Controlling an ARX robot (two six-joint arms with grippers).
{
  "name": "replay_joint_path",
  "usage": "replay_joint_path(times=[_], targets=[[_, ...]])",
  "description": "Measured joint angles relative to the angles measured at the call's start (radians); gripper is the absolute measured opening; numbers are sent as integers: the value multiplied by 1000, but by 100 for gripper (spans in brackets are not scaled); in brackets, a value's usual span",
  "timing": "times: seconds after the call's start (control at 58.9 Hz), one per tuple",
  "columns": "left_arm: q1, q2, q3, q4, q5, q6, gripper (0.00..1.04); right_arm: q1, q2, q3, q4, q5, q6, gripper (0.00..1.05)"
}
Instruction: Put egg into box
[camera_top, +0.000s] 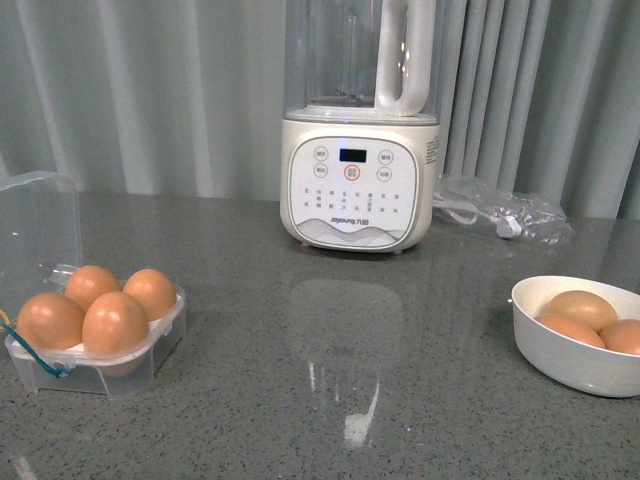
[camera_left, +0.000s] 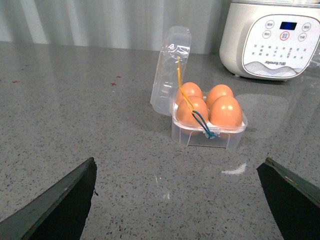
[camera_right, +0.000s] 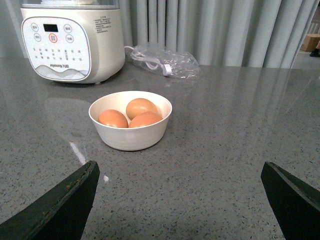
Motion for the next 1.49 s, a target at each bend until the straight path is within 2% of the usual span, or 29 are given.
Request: replay_joint_path(times=[0.034,0.068,0.136,0.17,0.221,0.356,0.458,0.56,0.679,0.865,1.069,1.493], targets=[[0,0,0,0,-1,0,98,0,0,0,0,0,0,97],[-21,31,17,-56,-65,-23,98,0,0,0,0,0,0,97],[-83,188,118,-311,-282,-76,98,0,0,0,0,0,0,98],[-97,251,150,-388,-345,-91,98,0,0,0,0,0,0,98],[-101,306,166,-444,-375,-101,98,0,0,0,0,-1,0,98],[-101,340,187,-423,-373,-113,98,0,0,0,-1,0,0,98],[-80,365,219,-361,-337,-106,98,0,0,0,-1,0,2,98],[-18,431,248,-283,-269,-72,98,0,0,0,-1,0,2,98],[105,558,306,-153,-148,-22,98,0,0,0,-1,0,2,98],[226,789,430,13,-81,62,98,0,0,0,-1,0,2,98],[232,961,523,85,-45,105,98,0,0,0,-1,0,2,98],[248,1254,657,279,-59,159,98,0,0,0,-1,0,2,98]])
